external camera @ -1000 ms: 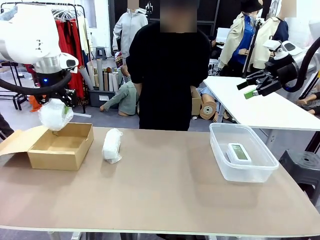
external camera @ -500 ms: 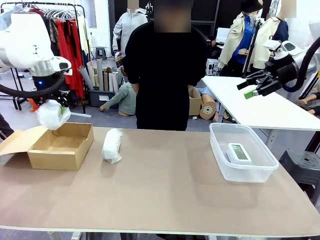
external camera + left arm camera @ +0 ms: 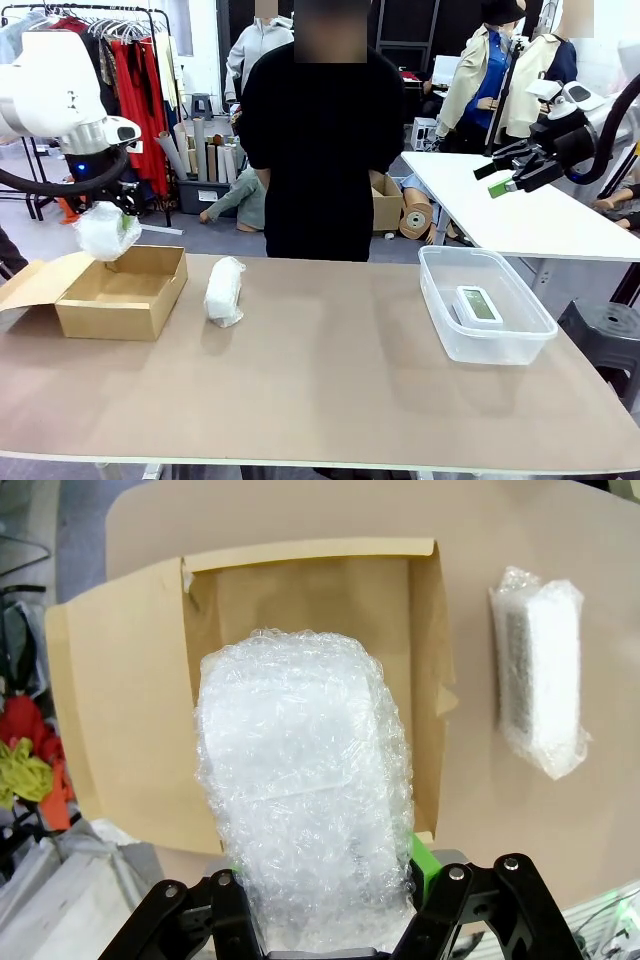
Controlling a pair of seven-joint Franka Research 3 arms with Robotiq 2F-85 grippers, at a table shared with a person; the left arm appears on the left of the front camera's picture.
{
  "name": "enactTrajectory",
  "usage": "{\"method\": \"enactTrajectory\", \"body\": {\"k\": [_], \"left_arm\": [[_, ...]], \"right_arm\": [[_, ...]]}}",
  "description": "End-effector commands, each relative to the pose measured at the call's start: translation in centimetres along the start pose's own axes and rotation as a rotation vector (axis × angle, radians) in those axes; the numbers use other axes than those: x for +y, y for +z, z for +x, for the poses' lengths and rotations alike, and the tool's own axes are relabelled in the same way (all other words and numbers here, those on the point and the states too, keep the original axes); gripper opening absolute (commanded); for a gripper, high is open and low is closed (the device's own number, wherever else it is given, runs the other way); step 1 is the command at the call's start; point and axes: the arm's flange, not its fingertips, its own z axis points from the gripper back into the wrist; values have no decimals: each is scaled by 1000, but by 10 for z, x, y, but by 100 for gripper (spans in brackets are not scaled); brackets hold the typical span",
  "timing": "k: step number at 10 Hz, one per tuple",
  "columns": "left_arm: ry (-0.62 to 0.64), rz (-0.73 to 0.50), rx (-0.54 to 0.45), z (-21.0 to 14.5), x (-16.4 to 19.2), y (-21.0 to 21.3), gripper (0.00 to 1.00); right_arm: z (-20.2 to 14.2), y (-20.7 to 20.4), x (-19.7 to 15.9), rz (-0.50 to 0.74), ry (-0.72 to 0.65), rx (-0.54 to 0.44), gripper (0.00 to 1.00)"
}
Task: Separate and place wrapped and unwrapped clocks.
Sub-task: If the picked Digital clock is wrapped, place it in the Package Box ; if not, place it in the Organizing box.
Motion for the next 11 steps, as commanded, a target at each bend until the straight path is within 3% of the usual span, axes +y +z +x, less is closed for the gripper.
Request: {"method": "enactTrajectory", "body": {"k": [1,6,11], "left_arm": [[2,0,1,0,1,0,0],[23,-35,-28,32,27,-59,0],[11,2,19,13,26,-100,0]], "right_arm": [[2,1,0,-2,3,-3,100],[2,1,0,-2,3,-3,100],[2,1,0,-2,3,-3,100]]}}
